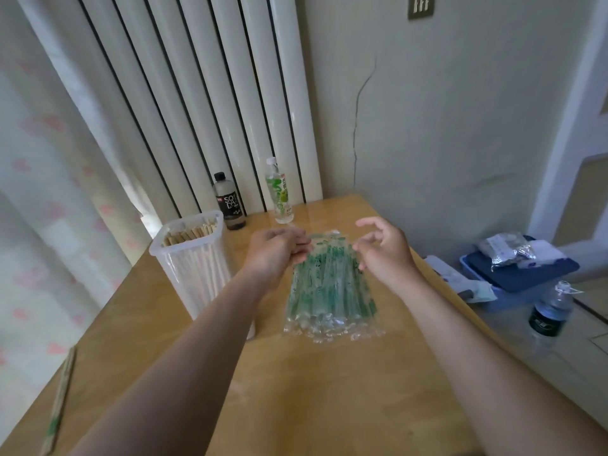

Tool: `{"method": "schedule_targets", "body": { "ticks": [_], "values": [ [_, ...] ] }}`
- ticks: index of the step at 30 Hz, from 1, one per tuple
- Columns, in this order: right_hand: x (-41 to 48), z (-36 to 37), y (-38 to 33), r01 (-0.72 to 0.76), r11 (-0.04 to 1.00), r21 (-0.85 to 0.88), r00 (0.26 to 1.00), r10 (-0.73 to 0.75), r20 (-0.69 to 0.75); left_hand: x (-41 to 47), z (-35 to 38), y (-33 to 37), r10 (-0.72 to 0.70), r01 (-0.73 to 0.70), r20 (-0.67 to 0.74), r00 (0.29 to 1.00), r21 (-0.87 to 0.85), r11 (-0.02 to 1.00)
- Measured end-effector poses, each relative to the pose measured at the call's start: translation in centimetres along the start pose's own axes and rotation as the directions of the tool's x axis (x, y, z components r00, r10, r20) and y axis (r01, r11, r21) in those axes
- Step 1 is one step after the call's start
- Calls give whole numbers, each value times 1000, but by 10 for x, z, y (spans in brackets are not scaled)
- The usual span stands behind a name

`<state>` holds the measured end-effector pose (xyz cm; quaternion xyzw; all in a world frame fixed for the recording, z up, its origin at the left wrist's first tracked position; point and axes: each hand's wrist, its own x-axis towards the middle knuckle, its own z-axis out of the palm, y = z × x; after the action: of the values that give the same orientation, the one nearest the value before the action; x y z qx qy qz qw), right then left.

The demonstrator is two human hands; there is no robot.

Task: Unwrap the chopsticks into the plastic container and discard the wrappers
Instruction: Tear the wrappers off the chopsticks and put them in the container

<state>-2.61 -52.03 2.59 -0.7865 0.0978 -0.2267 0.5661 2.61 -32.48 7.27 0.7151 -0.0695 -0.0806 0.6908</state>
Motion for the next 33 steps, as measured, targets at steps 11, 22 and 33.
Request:
{"method": "schedule_targets", "body": {
  "ticks": [11, 22, 33],
  "values": [
    [-6, -3, 55, -240, 971, 16, 965, 241, -107, 11, 12, 16, 182, -133, -55, 982, 481, 866],
    [-13, 6, 82, -212, 950, -229, 977, 198, -82, 58, 31, -32, -14, 72, -95, 995, 646, 760],
    [-10, 7, 83, -171, 951, -257, 985, 161, -60, 82, 44, -54, 65, 61, -119, 991, 823, 565]
  ]
}}
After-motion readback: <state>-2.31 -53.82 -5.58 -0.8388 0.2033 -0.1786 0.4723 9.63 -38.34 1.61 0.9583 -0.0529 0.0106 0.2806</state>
